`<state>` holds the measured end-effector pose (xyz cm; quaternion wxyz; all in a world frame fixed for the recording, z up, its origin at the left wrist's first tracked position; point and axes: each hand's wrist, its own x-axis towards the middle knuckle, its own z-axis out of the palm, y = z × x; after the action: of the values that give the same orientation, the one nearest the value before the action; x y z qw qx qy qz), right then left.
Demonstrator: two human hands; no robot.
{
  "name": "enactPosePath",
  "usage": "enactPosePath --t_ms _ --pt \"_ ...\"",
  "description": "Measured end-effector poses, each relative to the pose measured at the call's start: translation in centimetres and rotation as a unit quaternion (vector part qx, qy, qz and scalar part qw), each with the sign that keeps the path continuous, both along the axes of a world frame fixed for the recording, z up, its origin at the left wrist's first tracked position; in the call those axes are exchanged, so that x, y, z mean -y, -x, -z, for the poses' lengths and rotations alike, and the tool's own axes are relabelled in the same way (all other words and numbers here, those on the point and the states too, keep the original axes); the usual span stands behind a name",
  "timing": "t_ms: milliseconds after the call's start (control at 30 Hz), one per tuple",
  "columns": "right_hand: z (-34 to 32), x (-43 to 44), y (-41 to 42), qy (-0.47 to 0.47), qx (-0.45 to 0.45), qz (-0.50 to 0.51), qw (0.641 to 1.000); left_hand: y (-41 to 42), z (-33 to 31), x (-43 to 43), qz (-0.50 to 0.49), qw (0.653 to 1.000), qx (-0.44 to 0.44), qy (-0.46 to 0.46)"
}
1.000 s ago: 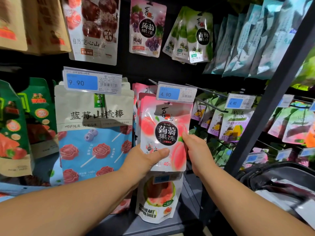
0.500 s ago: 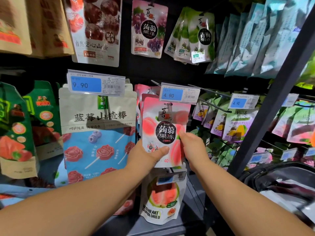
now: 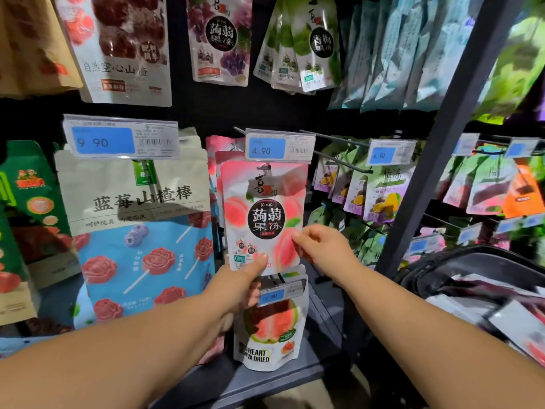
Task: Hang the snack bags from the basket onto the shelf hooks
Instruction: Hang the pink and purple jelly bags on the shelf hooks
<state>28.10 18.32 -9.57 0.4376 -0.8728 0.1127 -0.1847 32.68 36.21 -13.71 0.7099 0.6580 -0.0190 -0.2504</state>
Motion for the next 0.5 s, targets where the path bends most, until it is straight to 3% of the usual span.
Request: enactPosePath --t_ms 233,500 --pt "-0.4 2.4 3.6 0.077 -0.087 -0.012 0.993 2.2 0.5 2.1 0.065 0.996 -0.048 -0.029" --pt "-0.8 8.3 7.3 0.091 -0.096 0.062 0.989 5.3 0.5 9.1 0.167 0.973 0.136 -0.085"
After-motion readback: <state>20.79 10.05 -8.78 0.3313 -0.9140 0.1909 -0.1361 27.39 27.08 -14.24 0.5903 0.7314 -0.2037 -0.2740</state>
